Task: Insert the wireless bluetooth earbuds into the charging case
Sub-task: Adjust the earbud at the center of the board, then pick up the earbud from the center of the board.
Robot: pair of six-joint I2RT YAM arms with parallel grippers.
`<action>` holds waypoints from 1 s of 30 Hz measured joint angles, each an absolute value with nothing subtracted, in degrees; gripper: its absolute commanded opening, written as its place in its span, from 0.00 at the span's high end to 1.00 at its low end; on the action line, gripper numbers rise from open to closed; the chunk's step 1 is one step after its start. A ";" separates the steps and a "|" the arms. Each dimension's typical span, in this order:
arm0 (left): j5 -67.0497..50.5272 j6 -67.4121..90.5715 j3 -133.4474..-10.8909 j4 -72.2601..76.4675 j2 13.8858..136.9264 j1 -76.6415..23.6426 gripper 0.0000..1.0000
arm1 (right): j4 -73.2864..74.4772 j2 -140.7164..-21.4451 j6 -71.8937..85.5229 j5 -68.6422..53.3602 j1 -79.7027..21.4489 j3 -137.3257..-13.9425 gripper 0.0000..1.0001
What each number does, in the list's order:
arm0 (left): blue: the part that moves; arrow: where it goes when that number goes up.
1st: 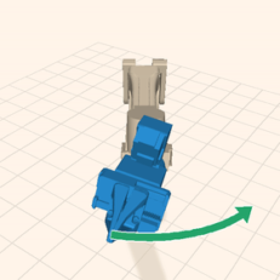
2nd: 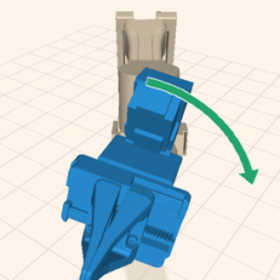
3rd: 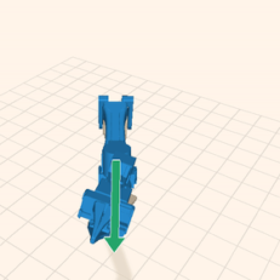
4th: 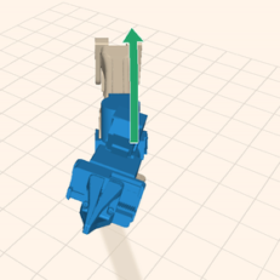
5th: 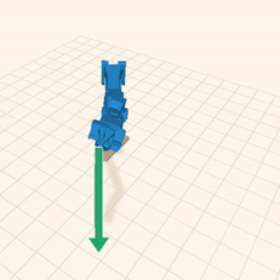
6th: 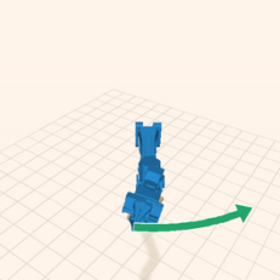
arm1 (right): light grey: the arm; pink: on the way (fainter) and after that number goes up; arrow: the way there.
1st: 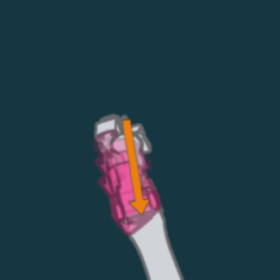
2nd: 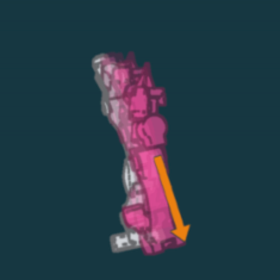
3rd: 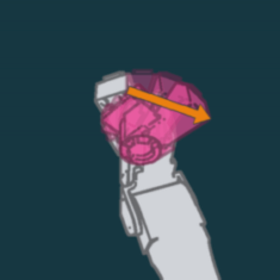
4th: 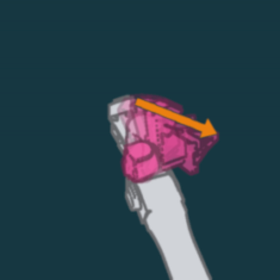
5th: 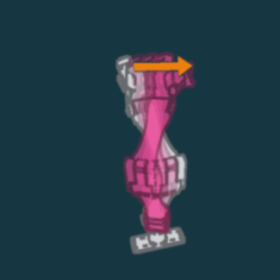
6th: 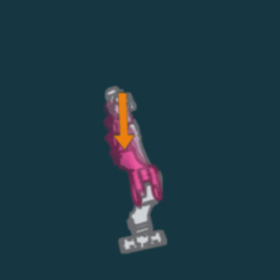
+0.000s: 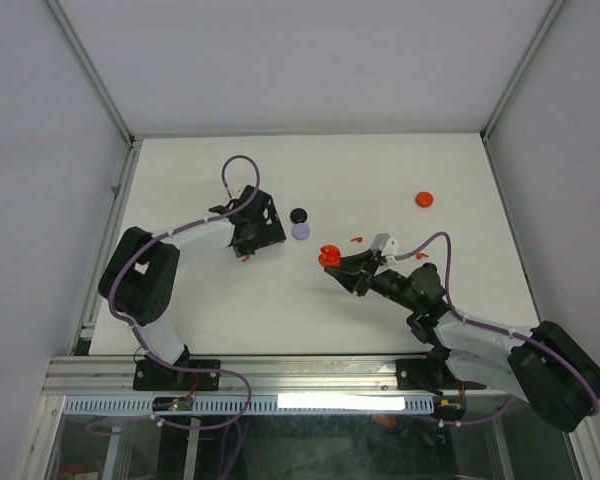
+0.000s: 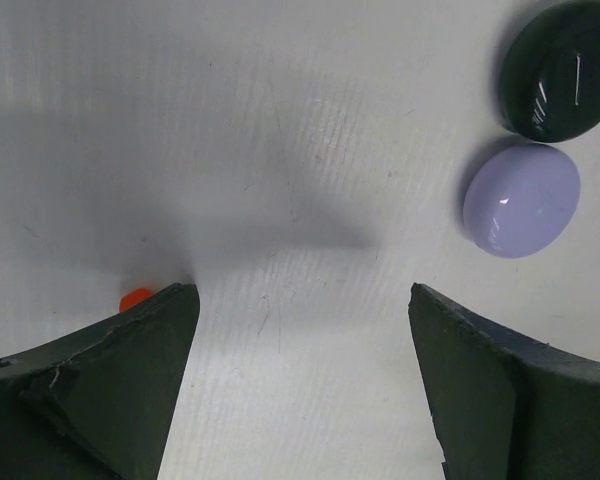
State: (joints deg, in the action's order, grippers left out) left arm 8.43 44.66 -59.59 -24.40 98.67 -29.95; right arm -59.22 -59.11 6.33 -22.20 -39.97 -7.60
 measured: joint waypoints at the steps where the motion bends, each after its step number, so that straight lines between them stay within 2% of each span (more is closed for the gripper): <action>1: 8.78 44.16 -60.14 -24.56 99.02 -29.95 0.11 | -59.22 -59.11 6.33 -22.20 -39.97 -7.60 1.00; 11: 13.58 40.32 -60.90 -30.68 93.71 -29.95 0.18 | -59.18 -59.83 6.35 -22.72 -39.97 -7.81 1.00; 17: 17.69 36.75 -63.31 -35.73 92.88 -29.95 0.33 | -59.05 -60.75 6.37 -22.98 -39.97 -7.84 1.00; 30: 19.55 31.64 -68.10 -41.28 102.65 -29.93 0.53 | -58.85 -61.17 6.37 -23.20 -39.97 -8.14 1.00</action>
State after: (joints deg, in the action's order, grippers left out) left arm 19.55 31.64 -68.10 -41.28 102.65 -29.93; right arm -58.85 -61.17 6.37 -23.20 -39.97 -8.14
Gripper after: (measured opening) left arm 0.510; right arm 0.262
